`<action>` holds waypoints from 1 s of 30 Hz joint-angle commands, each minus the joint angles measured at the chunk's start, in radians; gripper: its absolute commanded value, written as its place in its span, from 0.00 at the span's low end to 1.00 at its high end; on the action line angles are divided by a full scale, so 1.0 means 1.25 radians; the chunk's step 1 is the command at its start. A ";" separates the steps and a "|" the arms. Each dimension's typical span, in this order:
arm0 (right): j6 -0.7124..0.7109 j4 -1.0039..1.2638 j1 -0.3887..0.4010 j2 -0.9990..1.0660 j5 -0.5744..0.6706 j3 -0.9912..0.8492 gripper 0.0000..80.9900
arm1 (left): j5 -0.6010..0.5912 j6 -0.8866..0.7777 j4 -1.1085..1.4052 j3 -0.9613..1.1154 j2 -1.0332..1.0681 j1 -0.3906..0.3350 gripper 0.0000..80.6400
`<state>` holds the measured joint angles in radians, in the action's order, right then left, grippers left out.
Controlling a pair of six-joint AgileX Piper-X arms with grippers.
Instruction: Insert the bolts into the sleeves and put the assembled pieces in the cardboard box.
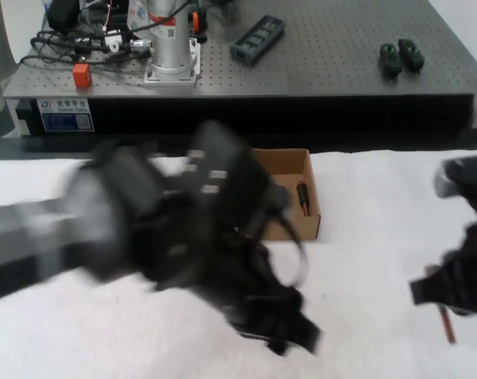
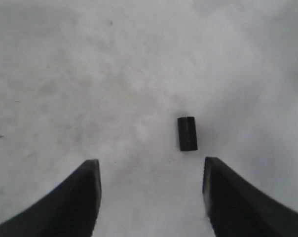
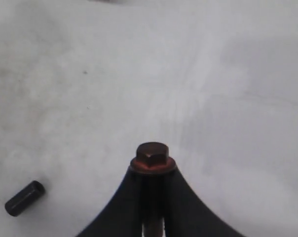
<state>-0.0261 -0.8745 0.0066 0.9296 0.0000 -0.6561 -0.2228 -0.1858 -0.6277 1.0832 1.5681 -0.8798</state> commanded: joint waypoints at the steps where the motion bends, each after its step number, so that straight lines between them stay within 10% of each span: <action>1: -0.010 -0.015 -0.024 -0.035 0.021 0.013 0.02 | 0.016 0.031 -0.048 0.079 0.093 -0.047 0.55; 26: -0.010 -0.033 -0.059 -0.087 0.038 0.023 0.02 | 0.020 0.030 -0.041 0.194 0.344 -0.123 0.44; 30: -0.010 -0.033 -0.059 -0.087 0.038 0.023 0.02 | 0.027 0.030 -0.025 0.194 0.344 -0.125 0.26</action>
<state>-0.0261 -0.9171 -0.0617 0.8309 0.0357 -0.6252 -0.1912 -0.1577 -0.6714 1.3182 1.9834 -1.0268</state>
